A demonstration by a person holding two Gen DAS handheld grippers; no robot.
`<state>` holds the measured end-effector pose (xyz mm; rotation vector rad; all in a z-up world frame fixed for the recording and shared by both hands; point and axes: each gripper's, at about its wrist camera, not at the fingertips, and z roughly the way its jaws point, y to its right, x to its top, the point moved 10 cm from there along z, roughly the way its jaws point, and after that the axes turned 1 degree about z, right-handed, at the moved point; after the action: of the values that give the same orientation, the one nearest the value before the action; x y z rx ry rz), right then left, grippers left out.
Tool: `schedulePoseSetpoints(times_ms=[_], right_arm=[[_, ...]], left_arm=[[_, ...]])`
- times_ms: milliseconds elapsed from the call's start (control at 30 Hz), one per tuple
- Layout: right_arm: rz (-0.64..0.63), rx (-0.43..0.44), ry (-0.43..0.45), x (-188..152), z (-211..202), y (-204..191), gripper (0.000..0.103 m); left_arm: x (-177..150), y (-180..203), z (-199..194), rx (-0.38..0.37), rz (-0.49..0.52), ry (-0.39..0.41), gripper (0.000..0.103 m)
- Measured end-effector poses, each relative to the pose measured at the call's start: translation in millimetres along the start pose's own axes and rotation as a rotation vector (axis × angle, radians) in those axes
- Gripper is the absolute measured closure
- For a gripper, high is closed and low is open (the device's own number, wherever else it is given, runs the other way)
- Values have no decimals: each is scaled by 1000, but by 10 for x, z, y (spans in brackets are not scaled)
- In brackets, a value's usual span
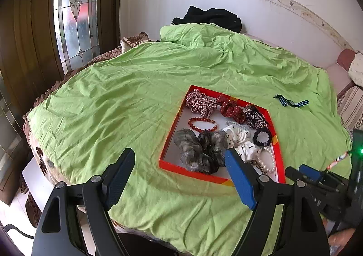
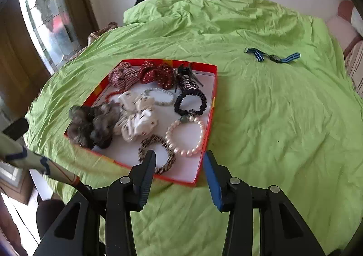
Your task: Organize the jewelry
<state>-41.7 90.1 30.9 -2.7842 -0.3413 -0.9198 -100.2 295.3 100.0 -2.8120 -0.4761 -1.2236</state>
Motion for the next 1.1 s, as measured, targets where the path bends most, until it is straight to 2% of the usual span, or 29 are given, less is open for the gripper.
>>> schedulePoseSetpoints(times_ms=[233, 533, 600, 700, 833, 933, 1000, 1100], right_arm=[[-46, -13, 25, -134, -204, -112, 50], [-29, -34, 25, -312, -339, -73, 46], [-27, -41, 27, -358, -375, -60, 45], [-32, -51, 37, -411, -435, -47, 45], [-37, -58, 58, -451, -537, -37, 43], [-36, -58, 77, -474, -630, -34, 42], [-38, -56, 88, -488, -684, -34, 42], [-42, -57, 101, -523, -749, -46, 41]], left_arm=[[-82, 21, -105, -17, -10, -1, 22], [-173, 34, -275, -22, -11, 13, 22], [-178, 34, -320, -13, -7, 25, 19], [-164, 3, -470, 43, -1, 80, 15], [-107, -70, -716, 159, 6, 162, 10], [-43, -88, -927, 192, 3, 238, 4], [-2, -73, -1103, 186, 6, 298, 1], [52, -62, -1289, 187, 14, 359, 0]])
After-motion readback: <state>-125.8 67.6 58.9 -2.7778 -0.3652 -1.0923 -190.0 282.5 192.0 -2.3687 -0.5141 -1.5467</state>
